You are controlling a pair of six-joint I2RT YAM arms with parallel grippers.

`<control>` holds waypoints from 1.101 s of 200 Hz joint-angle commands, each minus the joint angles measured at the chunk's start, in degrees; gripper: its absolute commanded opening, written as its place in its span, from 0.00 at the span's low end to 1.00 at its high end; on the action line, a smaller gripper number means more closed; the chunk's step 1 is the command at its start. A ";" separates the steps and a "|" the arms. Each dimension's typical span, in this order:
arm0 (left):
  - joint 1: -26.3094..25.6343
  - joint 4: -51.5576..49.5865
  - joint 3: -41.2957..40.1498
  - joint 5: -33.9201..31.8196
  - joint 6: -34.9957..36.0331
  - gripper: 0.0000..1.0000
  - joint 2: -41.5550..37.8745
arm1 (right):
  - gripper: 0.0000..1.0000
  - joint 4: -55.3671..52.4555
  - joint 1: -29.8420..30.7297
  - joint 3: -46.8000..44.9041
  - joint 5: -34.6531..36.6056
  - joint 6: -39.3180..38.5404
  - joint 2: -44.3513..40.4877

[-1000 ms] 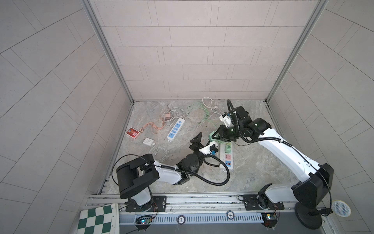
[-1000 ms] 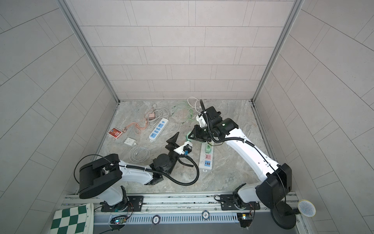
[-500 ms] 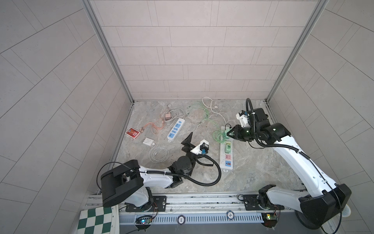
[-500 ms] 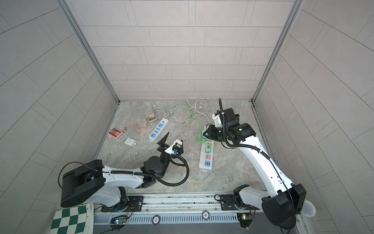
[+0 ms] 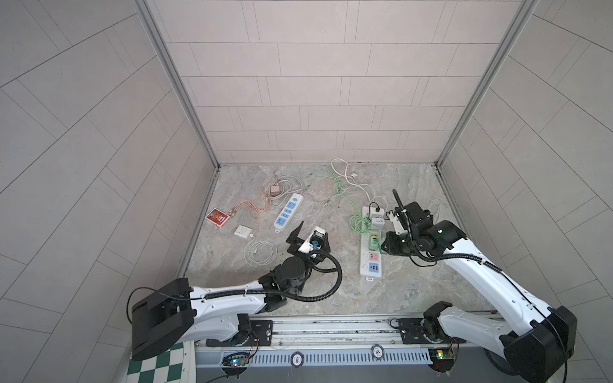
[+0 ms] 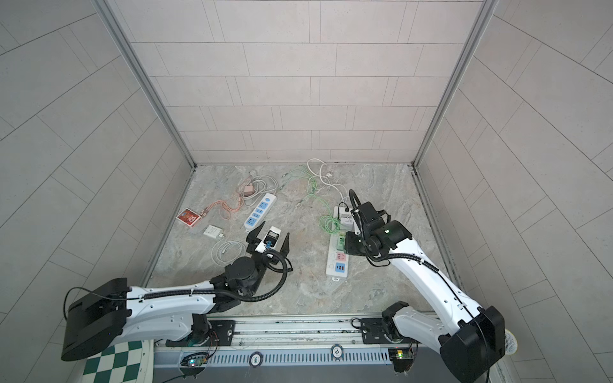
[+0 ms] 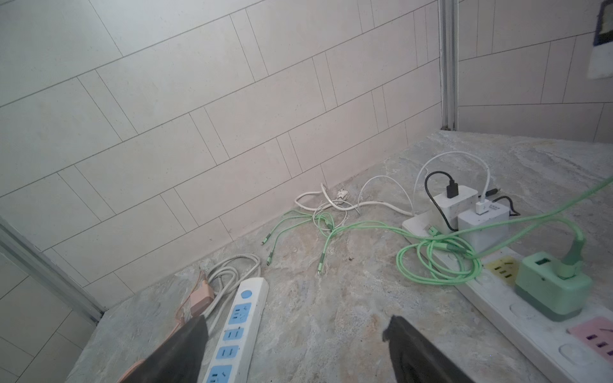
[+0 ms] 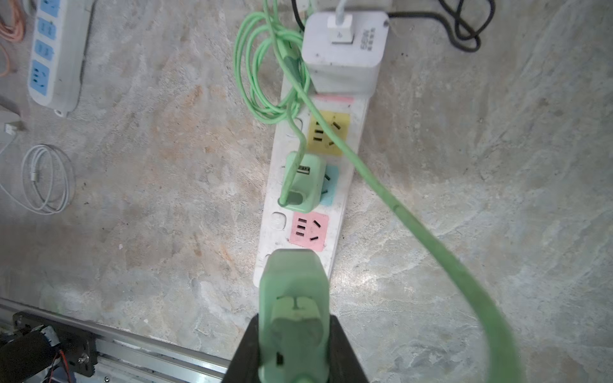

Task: Insert plugs into power strip
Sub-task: Insert the plug into the socket.

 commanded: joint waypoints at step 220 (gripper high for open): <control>1.54 -10.80 -0.93 -5.17 -9.08 0.92 -4.46 | 0.00 10.12 9.47 -4.05 11.78 11.69 11.15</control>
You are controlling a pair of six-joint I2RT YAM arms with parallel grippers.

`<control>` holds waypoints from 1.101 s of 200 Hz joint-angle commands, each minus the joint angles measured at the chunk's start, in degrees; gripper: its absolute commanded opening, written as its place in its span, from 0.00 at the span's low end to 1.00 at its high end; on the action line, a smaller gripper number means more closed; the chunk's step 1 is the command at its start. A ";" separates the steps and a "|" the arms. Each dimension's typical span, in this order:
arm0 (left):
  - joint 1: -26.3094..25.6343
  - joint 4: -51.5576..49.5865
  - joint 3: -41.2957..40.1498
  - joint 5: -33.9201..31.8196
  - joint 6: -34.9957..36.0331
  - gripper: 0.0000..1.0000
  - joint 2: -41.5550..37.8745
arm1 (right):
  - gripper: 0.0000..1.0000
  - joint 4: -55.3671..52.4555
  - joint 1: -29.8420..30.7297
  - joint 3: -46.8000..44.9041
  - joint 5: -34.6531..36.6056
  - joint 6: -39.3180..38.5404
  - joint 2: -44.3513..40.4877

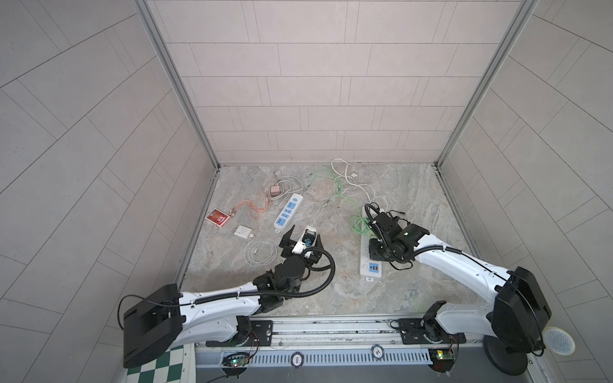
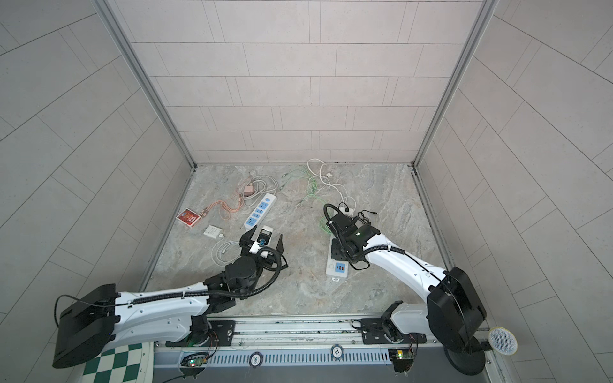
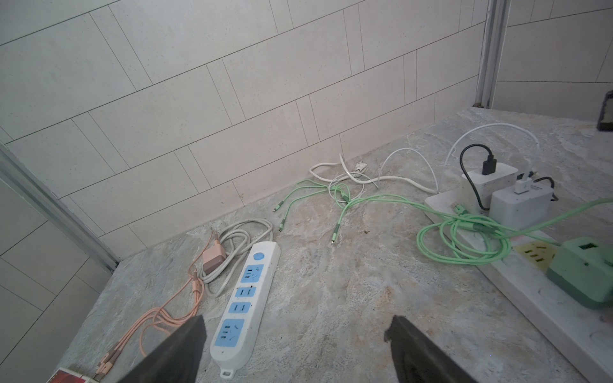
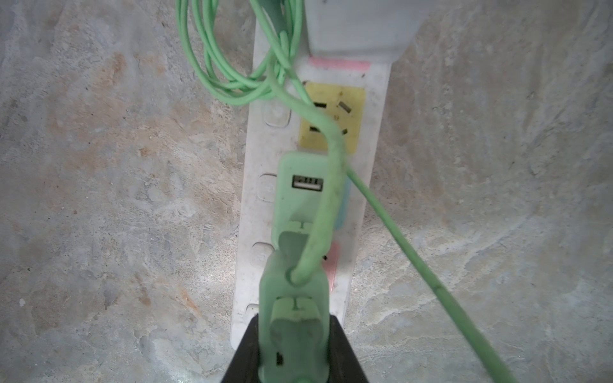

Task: Insert plugs into power strip
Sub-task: Insert the plug into the socket.

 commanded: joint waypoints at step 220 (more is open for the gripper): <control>2.20 -3.68 -1.29 1.34 -1.63 0.92 -4.08 | 0.00 8.26 2.15 -4.82 10.61 6.26 -3.70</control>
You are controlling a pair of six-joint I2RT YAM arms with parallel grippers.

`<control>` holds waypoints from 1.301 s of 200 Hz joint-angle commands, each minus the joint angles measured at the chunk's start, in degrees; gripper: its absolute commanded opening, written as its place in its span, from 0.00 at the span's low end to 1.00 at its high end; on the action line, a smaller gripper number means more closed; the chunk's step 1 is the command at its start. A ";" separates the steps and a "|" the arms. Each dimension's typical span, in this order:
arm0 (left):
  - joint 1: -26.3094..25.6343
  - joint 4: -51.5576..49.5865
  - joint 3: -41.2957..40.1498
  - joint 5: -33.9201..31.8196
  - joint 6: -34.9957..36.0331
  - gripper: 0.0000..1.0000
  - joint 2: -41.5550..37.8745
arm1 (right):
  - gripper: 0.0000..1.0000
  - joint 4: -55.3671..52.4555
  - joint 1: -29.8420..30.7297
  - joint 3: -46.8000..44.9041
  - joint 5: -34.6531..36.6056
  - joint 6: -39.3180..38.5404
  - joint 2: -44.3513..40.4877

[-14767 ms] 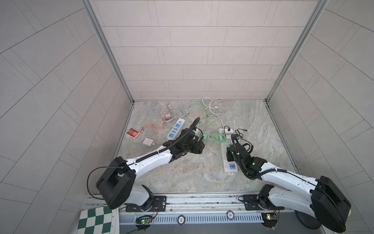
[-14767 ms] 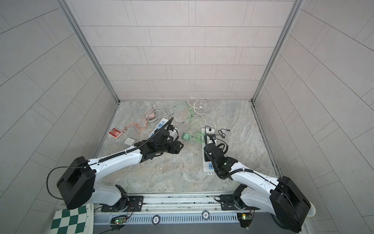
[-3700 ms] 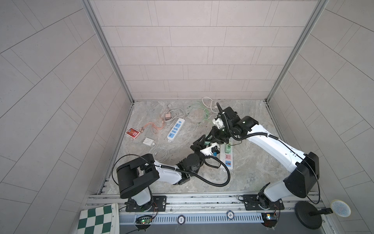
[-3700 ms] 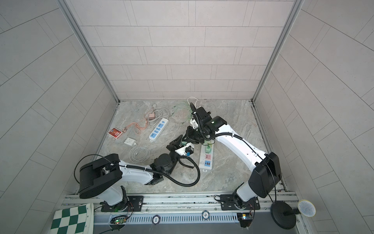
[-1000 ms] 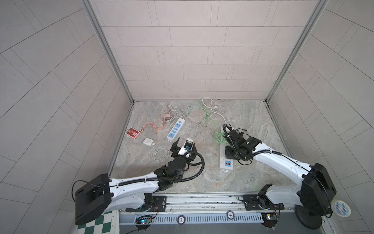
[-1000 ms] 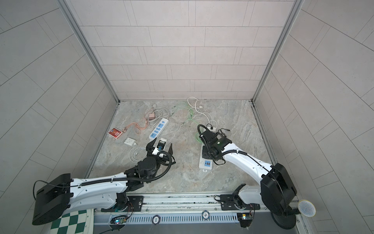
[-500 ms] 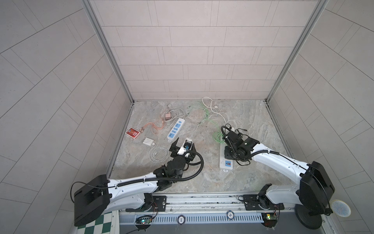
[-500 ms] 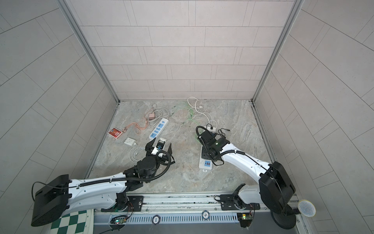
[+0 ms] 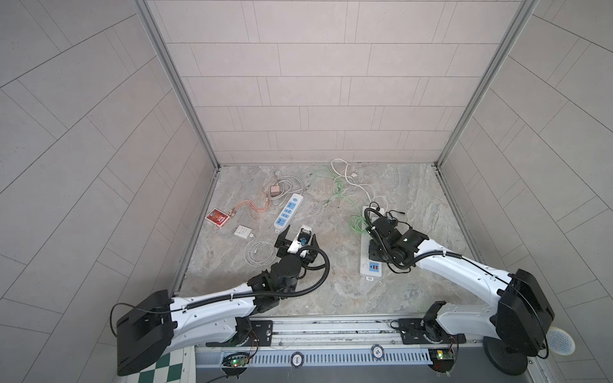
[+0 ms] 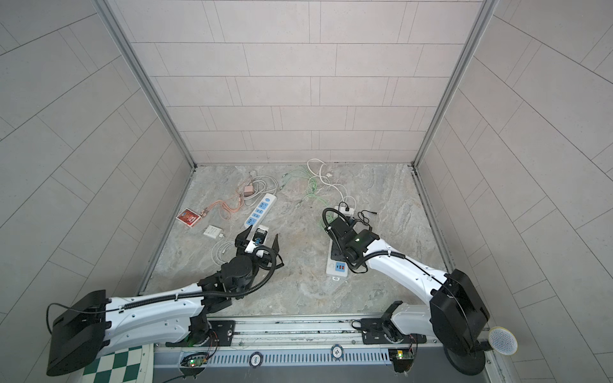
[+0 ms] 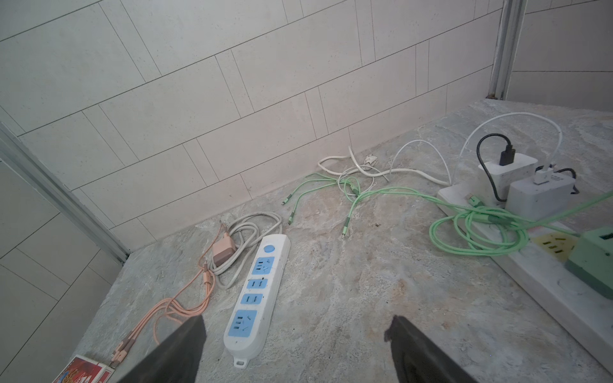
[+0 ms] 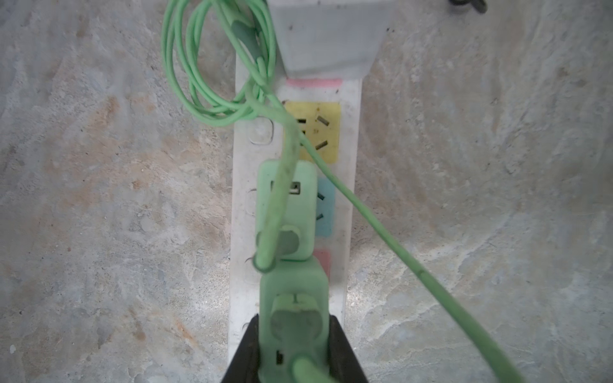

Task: Insert plugs into power strip
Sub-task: Insert the plug into the socket.

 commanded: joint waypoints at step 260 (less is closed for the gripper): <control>1.30 -2.22 -0.22 1.03 -0.31 0.92 -4.02 | 0.00 2.08 2.00 -0.21 5.82 5.07 9.06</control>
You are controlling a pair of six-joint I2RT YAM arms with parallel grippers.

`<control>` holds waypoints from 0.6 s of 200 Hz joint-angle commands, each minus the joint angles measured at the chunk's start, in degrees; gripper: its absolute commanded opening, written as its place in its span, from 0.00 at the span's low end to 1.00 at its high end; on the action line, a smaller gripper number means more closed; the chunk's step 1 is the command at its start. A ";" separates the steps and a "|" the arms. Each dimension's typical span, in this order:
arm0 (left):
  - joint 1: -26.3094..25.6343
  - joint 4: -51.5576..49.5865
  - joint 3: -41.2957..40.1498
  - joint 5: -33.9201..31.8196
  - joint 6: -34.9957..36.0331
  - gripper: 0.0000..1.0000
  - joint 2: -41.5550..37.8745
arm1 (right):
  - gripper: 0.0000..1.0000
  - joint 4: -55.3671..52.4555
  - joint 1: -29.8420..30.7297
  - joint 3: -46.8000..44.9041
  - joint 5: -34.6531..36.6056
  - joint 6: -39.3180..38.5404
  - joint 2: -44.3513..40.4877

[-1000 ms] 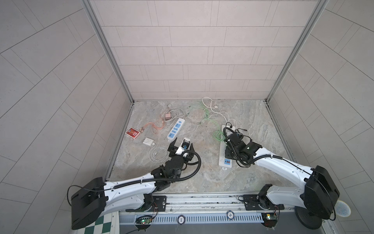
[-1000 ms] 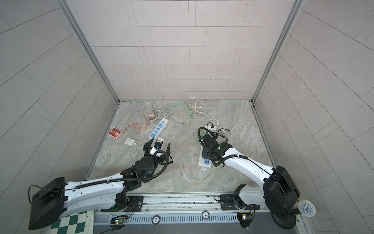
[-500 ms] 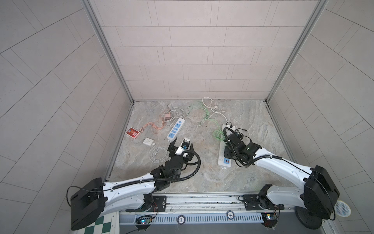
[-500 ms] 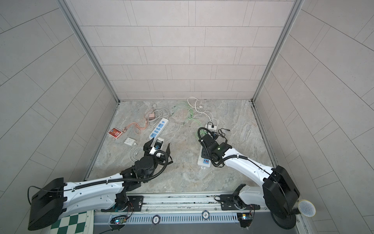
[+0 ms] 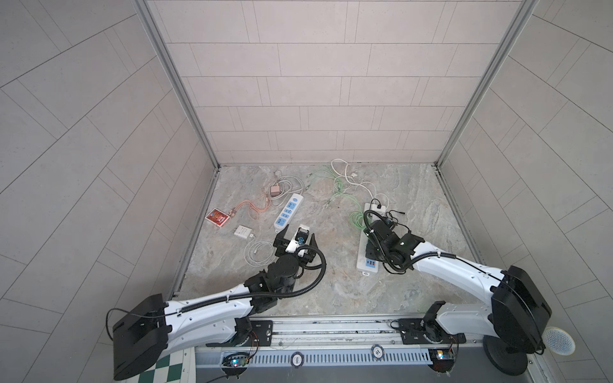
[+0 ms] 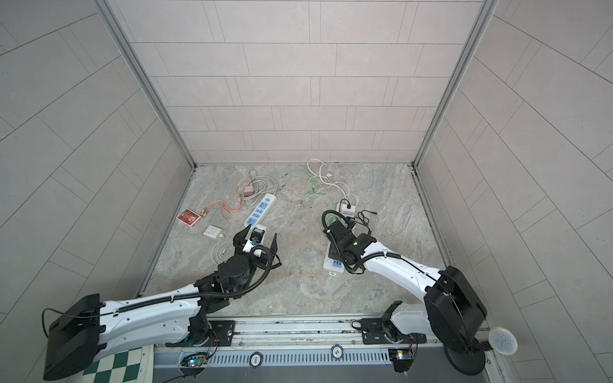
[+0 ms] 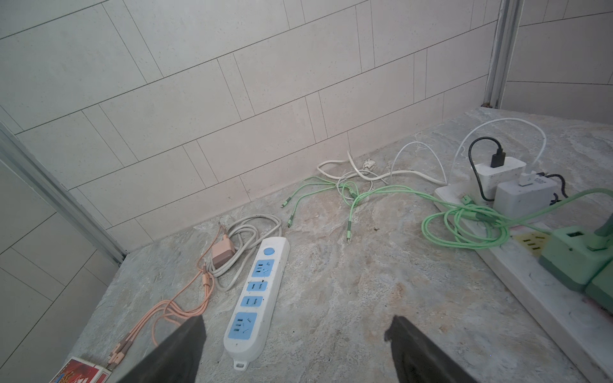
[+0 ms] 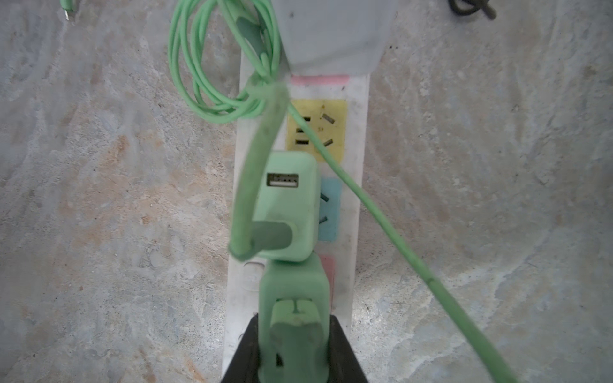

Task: Insert plugs into power strip
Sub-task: Insert the plug into the socket.

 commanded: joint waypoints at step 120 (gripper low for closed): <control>4.84 -13.41 2.18 -6.78 -7.04 0.97 -5.23 | 0.00 -6.59 -1.46 8.08 -0.36 -3.70 21.04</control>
